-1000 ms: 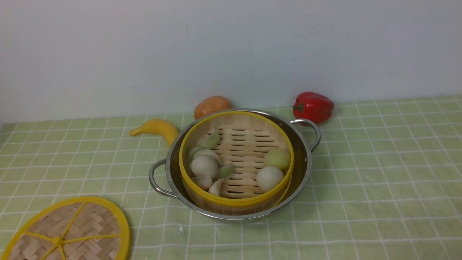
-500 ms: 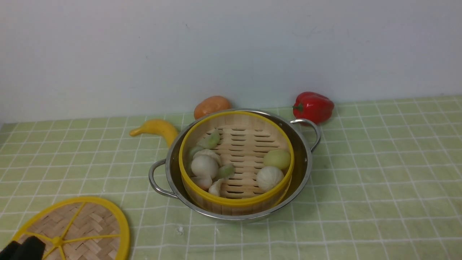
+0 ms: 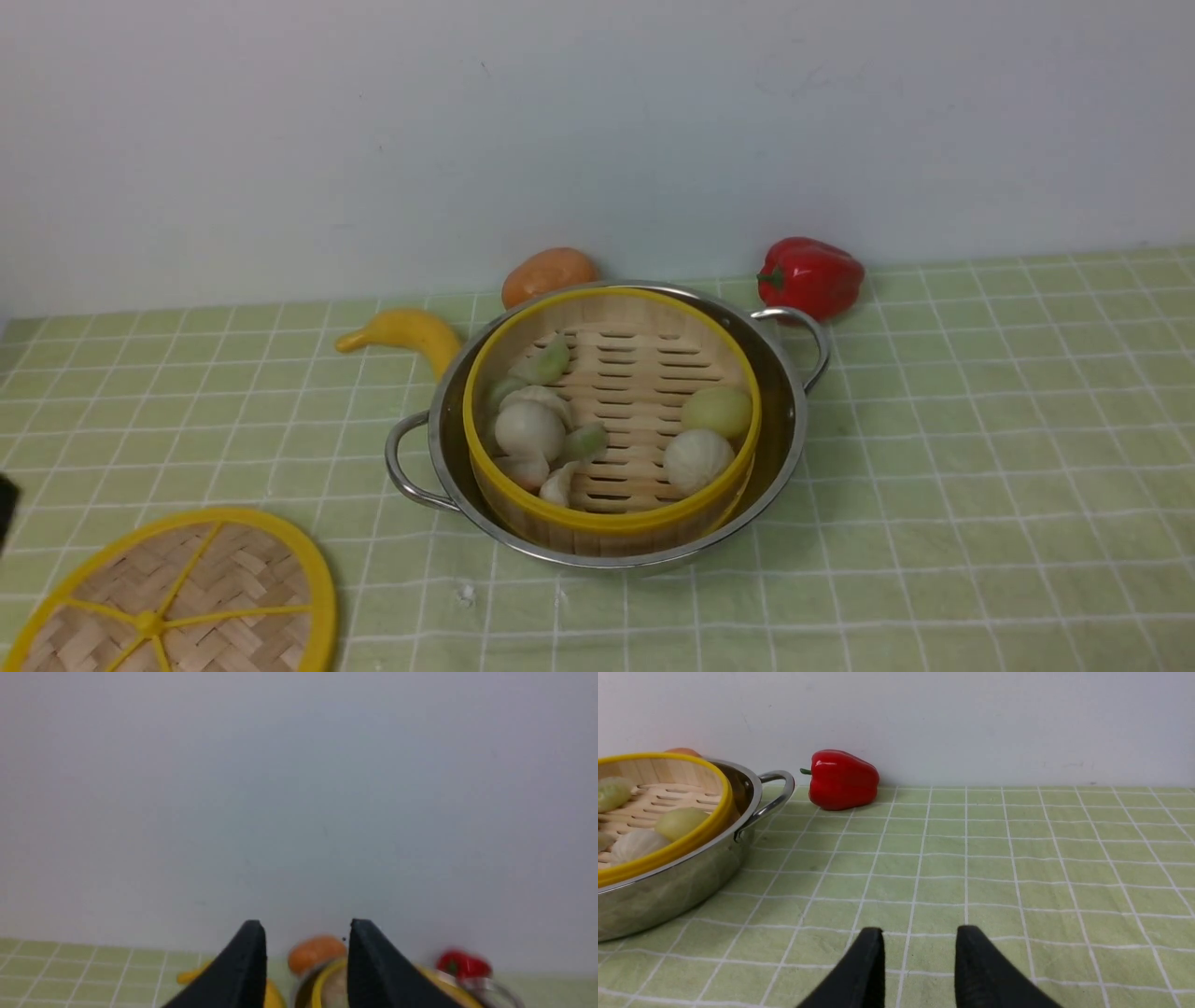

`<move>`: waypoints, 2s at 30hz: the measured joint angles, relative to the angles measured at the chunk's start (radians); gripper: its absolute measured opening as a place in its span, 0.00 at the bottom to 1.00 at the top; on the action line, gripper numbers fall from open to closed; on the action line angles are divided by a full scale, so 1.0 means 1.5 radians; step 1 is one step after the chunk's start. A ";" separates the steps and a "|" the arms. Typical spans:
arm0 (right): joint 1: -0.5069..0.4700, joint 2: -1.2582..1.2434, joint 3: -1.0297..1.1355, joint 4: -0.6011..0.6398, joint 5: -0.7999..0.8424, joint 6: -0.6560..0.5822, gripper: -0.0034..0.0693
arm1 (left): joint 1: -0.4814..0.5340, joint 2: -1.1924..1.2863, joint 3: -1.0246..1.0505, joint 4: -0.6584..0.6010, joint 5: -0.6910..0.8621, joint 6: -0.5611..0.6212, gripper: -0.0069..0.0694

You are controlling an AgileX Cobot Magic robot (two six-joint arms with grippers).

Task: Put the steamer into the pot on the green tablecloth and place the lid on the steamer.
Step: 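Grasp the bamboo steamer lid lying on the table by its centre knob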

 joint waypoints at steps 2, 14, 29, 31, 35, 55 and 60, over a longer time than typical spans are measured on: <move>0.000 0.000 0.000 0.000 -0.001 0.000 0.38 | 0.000 0.097 -0.092 0.102 0.156 -0.045 0.41; 0.000 0.000 0.000 0.000 -0.001 0.000 0.38 | 0.000 0.597 -0.338 0.610 0.570 -0.423 0.41; 0.000 0.000 0.000 0.000 -0.002 0.000 0.38 | 0.000 0.934 -0.383 0.626 0.444 -0.450 0.41; 0.000 0.000 0.000 0.000 -0.002 0.000 0.38 | 0.000 0.944 -0.383 0.626 0.432 -0.457 0.41; 0.000 0.000 0.000 0.000 -0.003 0.000 0.38 | 0.000 0.954 -0.386 0.628 0.415 -0.464 0.41; 0.000 0.000 0.001 0.000 -0.003 0.000 0.38 | 0.000 1.021 -0.390 0.628 0.390 -0.484 0.24; 0.000 0.000 0.001 0.000 -0.003 0.000 0.38 | 0.000 1.018 -0.408 0.639 0.406 -0.467 0.24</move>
